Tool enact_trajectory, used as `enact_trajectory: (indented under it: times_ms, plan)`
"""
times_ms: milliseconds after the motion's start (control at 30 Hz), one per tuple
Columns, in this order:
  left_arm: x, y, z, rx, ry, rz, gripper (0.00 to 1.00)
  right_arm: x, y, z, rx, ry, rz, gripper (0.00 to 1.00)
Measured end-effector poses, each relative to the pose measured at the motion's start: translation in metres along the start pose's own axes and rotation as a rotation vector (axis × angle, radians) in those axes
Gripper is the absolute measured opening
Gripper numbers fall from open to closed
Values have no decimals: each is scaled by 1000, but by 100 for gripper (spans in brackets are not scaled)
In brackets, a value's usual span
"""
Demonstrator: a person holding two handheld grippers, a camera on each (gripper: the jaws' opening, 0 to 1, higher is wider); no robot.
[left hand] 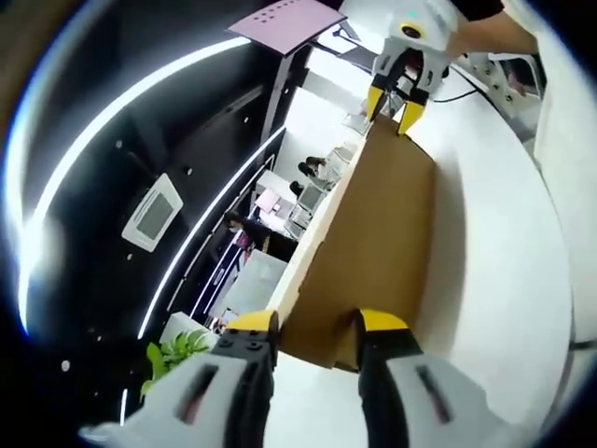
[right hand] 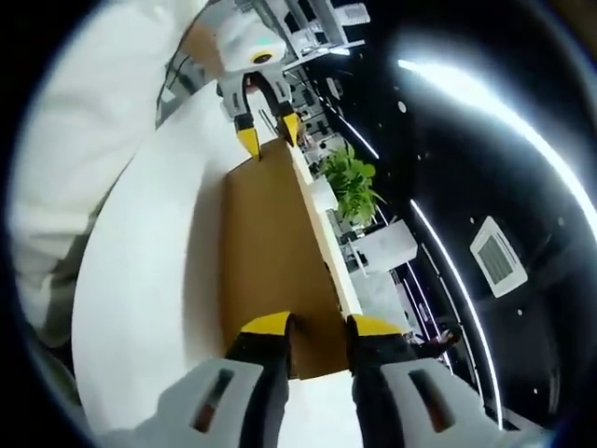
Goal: Operate the shoe box by opening the lid, removing the specified soft item, and placing it in the target area until the item is outside and the box remains undamaged.
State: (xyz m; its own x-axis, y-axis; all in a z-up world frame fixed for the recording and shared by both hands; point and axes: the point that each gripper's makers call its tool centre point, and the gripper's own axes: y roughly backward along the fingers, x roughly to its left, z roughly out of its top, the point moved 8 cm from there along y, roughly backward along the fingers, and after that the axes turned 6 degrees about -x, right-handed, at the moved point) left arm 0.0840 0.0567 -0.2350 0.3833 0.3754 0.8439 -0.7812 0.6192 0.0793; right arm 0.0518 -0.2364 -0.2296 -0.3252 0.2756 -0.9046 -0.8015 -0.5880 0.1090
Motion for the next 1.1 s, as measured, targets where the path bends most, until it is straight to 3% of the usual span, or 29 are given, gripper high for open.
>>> enact_trajectory:
  times_ms: [233,333,367,400,433,533,567,667,800,900,933,967,1067,1100]
  plan:
    - [3,0,1,-12,14,5,33,-6,2,2,9,13,-33,18]
    - [4,0,2,-10,12,2,33,-9,4,2,-1,16,-72,5]
    - [4,0,2,-11,9,2,33,-10,-6,21,0,-6,-70,3]
    - [4,0,2,-13,9,2,33,-7,-11,27,-10,-47,-52,5]
    - [5,0,2,-13,12,0,33,-8,-7,18,-17,-69,-36,8]
    - [6,0,2,-13,21,-9,33,-10,-7,18,-6,-51,-34,16]
    - [6,0,1,-12,23,-13,33,-7,0,5,-20,-35,-14,18]
    - [6,-1,1,-11,20,-14,33,0,-10,23,-28,-58,3,24]
    - [6,0,0,-16,12,-11,33,2,-9,18,-70,-113,-11,26]
    - [5,0,-1,-18,7,-11,33,2,2,-4,-65,-117,-12,28]
    - [5,0,-1,-18,4,-11,33,5,6,-17,-62,-101,-11,28]
    - [5,0,-1,-18,4,-10,33,3,3,-8,-49,-75,-5,28]
    - [6,0,-1,-22,5,-9,33,-1,6,-11,-3,2,4,34]
    - [7,1,-1,-25,8,-7,33,-3,-2,4,22,28,4,36]
